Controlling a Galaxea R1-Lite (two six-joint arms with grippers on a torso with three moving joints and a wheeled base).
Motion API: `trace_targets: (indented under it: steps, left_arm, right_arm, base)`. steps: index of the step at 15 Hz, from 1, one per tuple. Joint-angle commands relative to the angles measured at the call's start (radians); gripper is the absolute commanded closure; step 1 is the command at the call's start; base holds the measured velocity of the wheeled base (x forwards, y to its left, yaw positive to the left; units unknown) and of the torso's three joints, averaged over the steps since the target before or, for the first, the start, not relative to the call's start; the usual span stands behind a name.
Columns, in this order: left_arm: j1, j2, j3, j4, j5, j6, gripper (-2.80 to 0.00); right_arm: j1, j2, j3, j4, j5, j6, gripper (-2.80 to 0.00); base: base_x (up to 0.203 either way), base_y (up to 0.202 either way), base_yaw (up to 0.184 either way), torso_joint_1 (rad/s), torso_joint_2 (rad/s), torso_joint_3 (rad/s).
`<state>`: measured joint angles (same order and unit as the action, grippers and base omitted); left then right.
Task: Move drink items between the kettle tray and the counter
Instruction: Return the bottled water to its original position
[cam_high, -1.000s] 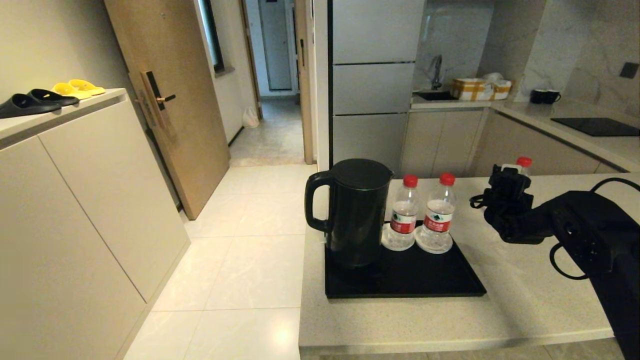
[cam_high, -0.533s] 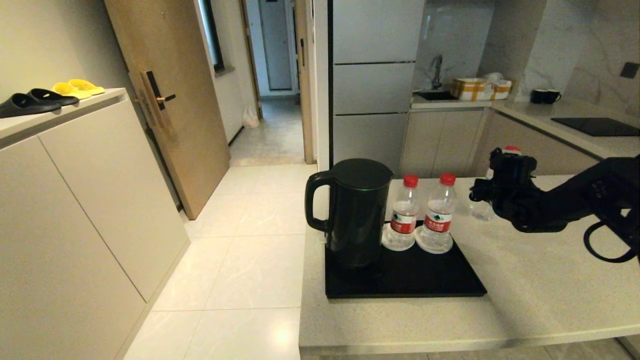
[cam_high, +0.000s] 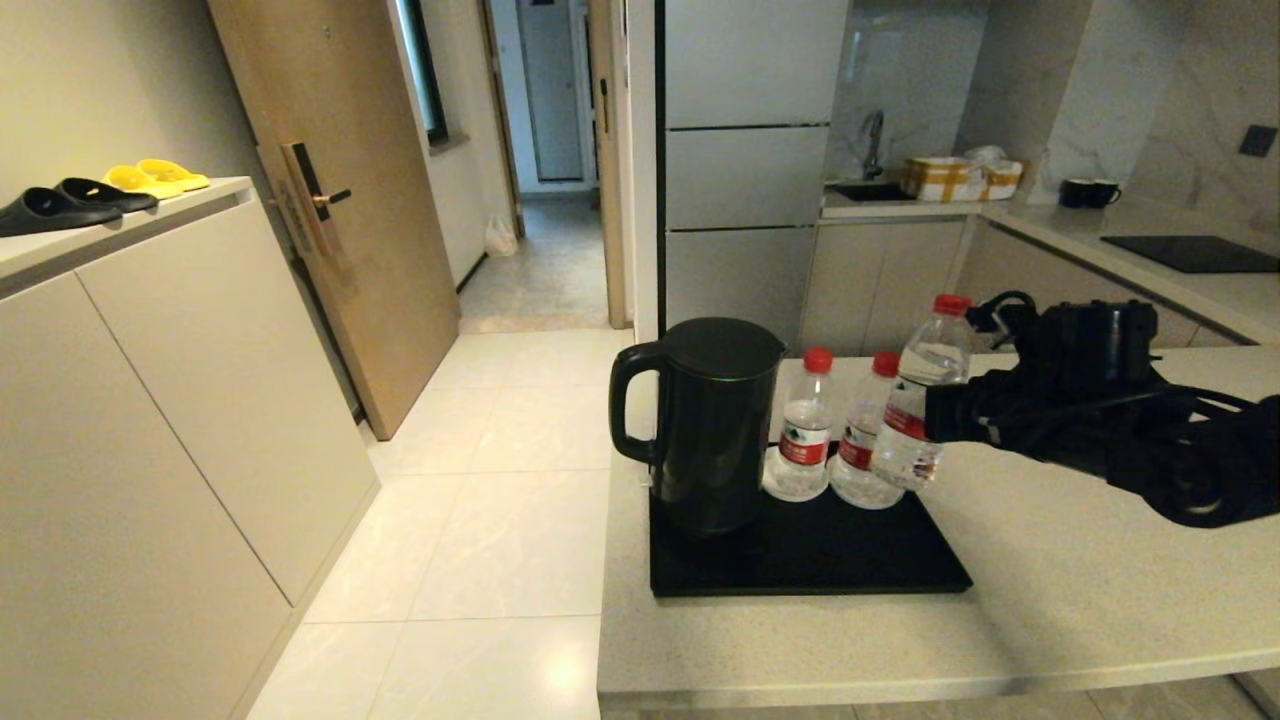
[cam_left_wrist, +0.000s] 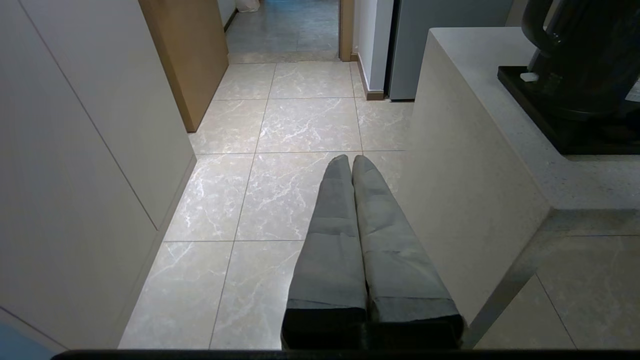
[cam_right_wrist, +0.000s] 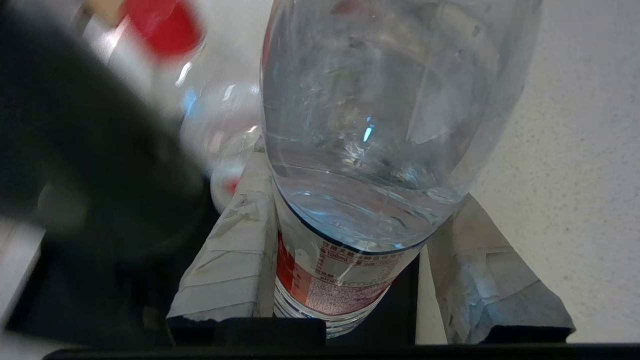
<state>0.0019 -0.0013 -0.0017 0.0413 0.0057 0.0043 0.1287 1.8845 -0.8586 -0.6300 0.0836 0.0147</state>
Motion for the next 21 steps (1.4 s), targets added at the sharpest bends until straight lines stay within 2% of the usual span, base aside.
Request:
trace_targets:
  steps: [1, 8, 11, 13, 14, 16, 18, 19, 21]
  left_arm:
    - [0.001, 0.001, 0.000, 0.000, 0.000, 0.000, 0.00]
    - [0.001, 0.001, 0.000, 0.000, 0.001, 0.000, 0.00]
    - [0.001, 0.001, 0.000, 0.000, 0.000, 0.000, 0.00]
    - [0.001, 0.001, 0.000, 0.000, 0.002, 0.000, 0.00]
    - [0.001, 0.001, 0.000, 0.000, 0.002, 0.000, 0.00]
    - [0.001, 0.001, 0.000, 0.000, 0.000, 0.000, 0.00]
    - [0.001, 0.001, 0.000, 0.000, 0.002, 0.000, 0.00]
    - [0.000, 0.001, 0.000, 0.000, 0.002, 0.000, 0.00]
    - [0.001, 0.001, 0.000, 0.000, 0.001, 0.000, 0.00]
  right_arm:
    - [0.031, -0.075, 0.086, -0.072, 0.019, -0.024, 0.00]
    - [0.036, -0.195, 0.266, -0.094, 0.017, -0.028, 0.00]
    - [0.039, -0.163, 0.323, -0.109, 0.017, -0.030, 0.00]
    - [0.055, -0.097, 0.337, -0.172, 0.010, -0.031, 0.00]
    - [0.057, -0.054, 0.340, -0.219, -0.009, -0.031, 0.00]
    - [0.072, 0.103, 0.341, -0.400, -0.081, -0.028, 0.00]
    - [0.113, 0.242, 0.335, -0.616, -0.205, -0.027, 0.00]
    - [0.136, 0.275, 0.324, -0.679, -0.272, -0.026, 0.00]
    - [0.151, 0.294, 0.298, -0.696, -0.305, -0.018, 0.00]
  base:
    - [0.000, 0.000, 0.000, 0.000, 0.00, 0.000]
    - [0.000, 0.000, 0.000, 0.000, 0.00, 0.000]
    - [0.000, 0.000, 0.000, 0.000, 0.00, 0.000]
    - [0.000, 0.000, 0.000, 0.000, 0.00, 0.000]
    - [0.000, 0.000, 0.000, 0.000, 0.00, 0.000]
    - [0.000, 0.000, 0.000, 0.000, 0.00, 0.000]
    - [0.000, 0.000, 0.000, 0.000, 0.00, 0.000]
    - [0.000, 0.000, 0.000, 0.000, 0.00, 0.000]
    - [0.000, 0.000, 0.000, 0.000, 0.00, 0.000]
